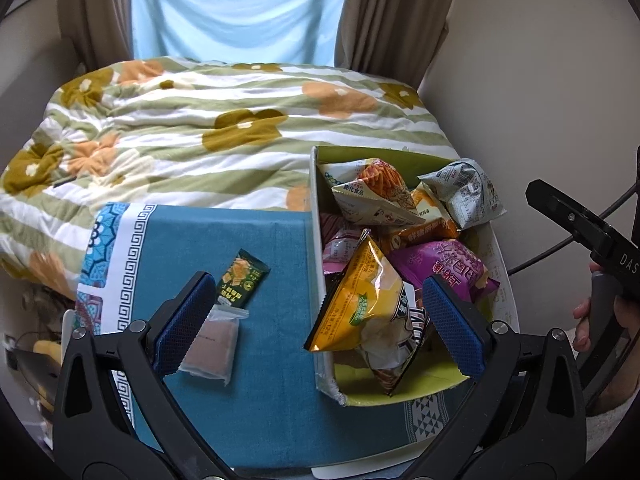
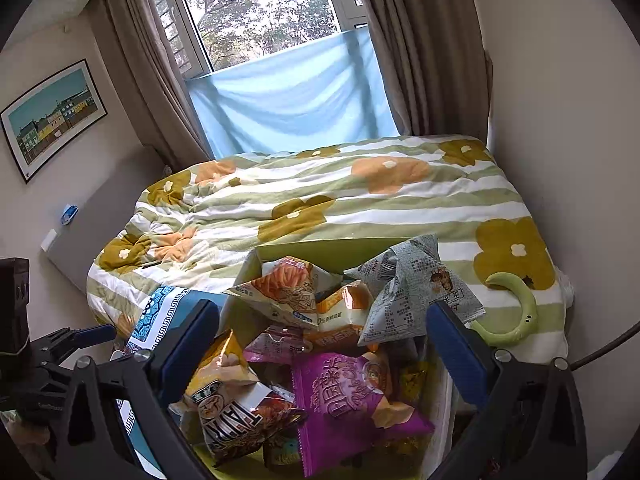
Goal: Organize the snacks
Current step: 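Move both grippers back toward the green biscuit packet and pale pouch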
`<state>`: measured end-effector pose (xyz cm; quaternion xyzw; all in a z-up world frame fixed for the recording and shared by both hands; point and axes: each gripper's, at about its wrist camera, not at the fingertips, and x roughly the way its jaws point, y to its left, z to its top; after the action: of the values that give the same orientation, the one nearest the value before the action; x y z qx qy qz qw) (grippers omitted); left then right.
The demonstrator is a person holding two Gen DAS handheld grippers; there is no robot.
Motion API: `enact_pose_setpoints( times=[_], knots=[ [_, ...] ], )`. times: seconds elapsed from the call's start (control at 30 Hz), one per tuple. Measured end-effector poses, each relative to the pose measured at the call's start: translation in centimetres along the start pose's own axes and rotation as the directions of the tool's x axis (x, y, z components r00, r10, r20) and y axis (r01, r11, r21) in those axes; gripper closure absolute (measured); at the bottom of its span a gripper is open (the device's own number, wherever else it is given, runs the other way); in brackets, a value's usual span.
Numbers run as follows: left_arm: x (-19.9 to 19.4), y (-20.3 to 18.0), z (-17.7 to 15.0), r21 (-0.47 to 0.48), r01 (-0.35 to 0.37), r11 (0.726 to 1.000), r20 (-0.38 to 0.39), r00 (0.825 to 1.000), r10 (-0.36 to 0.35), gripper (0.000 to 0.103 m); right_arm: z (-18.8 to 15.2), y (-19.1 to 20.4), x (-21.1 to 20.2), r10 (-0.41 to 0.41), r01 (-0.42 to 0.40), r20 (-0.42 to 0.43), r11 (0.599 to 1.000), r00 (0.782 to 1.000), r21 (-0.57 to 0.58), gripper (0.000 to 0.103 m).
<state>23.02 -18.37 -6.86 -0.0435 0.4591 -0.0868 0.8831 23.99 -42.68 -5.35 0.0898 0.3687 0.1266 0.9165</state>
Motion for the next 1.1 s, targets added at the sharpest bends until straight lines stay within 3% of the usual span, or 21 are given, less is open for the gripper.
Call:
enact_pose_setpoints(
  times=[0.3,0.6,0.87,1.1],
  knots=[
    [-3.7,6.0,-0.5,0.001,0.014,1.000,0.037,0.999,-0.014,0.001,-0.7,6.2,-2.0,-0.010,0.010,0.025,1.000,1.000,-0.029,0.000],
    [-5.7,15.2,-0.9,0.014,0.002,1.000,-0.007,1.000,-0.002,0.001,-2.7,14.1,-0.8,-0.028,0.028,0.023,1.000,0.999,0.000,0.000],
    [-4.6,22.1,-1.2,0.034,0.049,0.998,-0.062,0.997,-0.047,0.001,-5.1,21.6,0.9,-0.094,0.094,0.004,0.996,0.996,-0.005,0.000],
    [-1.2,26.3,-2.0,0.068,0.060,0.996,-0.108,0.993,-0.052,0.001,-8.0,26.3,4.3,-0.134,0.134,-0.035,0.991,0.990,0.012,0.000]
  ],
)
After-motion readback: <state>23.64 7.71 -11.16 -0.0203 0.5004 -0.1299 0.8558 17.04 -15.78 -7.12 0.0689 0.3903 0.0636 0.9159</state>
